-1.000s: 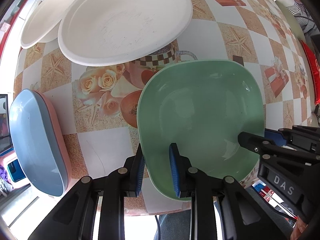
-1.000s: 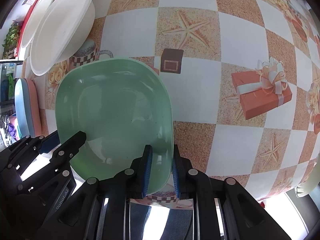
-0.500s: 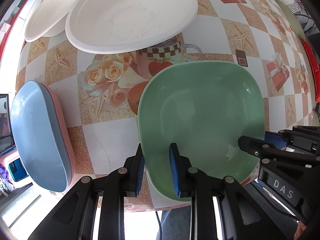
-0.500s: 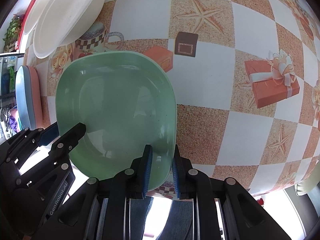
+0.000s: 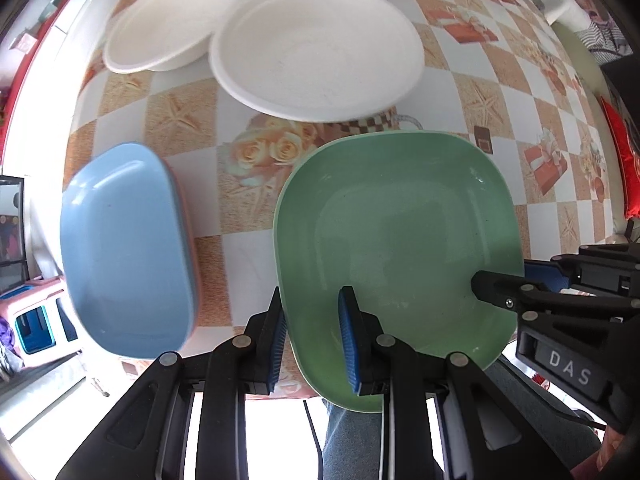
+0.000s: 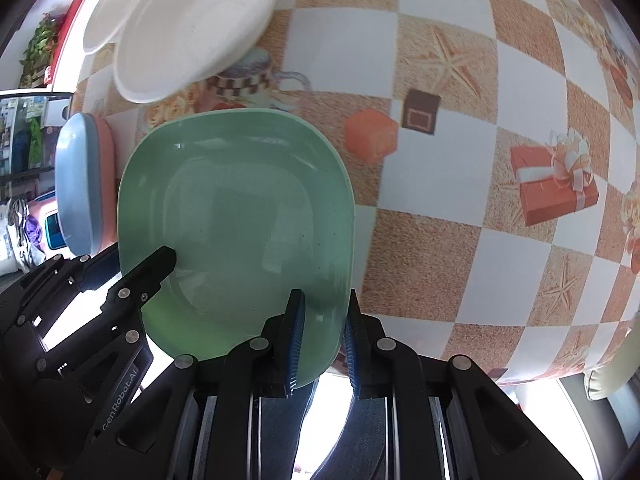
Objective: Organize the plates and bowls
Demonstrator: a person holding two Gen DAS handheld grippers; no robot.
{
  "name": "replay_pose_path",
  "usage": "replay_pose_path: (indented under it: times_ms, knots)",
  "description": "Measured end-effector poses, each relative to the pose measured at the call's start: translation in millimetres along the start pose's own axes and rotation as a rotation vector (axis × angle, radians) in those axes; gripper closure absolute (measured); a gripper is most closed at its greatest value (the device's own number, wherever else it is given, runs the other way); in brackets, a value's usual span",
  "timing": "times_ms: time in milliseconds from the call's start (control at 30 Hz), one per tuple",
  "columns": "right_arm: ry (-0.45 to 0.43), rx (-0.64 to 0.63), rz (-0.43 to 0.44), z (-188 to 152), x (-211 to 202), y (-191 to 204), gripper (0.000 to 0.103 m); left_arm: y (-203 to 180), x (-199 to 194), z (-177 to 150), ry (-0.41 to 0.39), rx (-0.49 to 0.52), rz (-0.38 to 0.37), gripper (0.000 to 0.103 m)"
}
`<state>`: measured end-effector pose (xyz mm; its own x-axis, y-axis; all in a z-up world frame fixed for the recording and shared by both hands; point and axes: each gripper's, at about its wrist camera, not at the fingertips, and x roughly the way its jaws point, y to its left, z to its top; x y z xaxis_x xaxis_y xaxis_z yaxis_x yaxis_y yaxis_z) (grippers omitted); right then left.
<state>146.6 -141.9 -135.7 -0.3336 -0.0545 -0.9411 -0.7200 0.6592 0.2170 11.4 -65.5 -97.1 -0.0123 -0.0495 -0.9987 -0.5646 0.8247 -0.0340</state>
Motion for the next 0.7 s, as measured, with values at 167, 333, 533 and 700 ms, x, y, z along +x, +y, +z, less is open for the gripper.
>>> replay_pose_path:
  times_ms: [167,333,533,700]
  knots:
    - [-0.020,-0.049,0.014,2,-16,27,0.082,22,-19,5,-0.041,-0.049,0.021,0.077]
    - [-0.029,-0.095,0.039,9,-27,60,0.082,50,-33,11,-0.069,-0.112,0.038,0.076]
    - [0.001,-0.152,0.058,21,-22,104,0.082,91,-35,11,-0.081,-0.174,0.075,0.073]
    - [0.041,-0.182,0.082,43,-5,127,0.082,125,-29,6,-0.073,-0.230,0.103,0.073]
